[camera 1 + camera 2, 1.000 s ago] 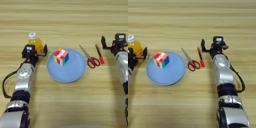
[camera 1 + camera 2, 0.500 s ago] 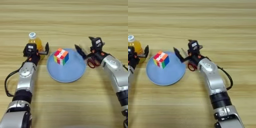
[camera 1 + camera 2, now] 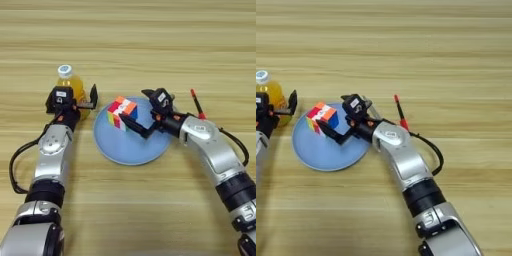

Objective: Move the objects on the table

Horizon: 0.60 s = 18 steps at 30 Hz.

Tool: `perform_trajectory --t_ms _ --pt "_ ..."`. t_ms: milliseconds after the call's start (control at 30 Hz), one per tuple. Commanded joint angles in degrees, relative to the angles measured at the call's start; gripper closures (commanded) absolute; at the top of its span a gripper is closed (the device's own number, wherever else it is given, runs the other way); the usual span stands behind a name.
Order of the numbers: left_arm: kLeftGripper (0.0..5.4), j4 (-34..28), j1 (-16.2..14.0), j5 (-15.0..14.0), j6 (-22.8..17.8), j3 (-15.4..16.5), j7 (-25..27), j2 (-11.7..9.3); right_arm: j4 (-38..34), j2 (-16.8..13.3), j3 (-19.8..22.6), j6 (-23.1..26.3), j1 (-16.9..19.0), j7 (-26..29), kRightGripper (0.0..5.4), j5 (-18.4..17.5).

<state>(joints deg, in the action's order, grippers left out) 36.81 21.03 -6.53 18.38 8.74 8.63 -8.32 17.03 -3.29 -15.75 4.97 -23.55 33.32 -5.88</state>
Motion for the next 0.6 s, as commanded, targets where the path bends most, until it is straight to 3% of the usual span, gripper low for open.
perform_trajectory --t_ms 33,600 --pt "0.01 -0.6 -0.4 0.7 -0.6 -0.1 -0.6 -0.3 3.2 1.2 -0.9 -1.7 -2.5 0.8 0.0 1.2" --pt "0.01 -1.1 -0.6 0.6 -0.8 -0.4 -0.8 -0.2 20.0 4.8 -0.9 -8.8 -9.3 0.3 0.0 5.3"
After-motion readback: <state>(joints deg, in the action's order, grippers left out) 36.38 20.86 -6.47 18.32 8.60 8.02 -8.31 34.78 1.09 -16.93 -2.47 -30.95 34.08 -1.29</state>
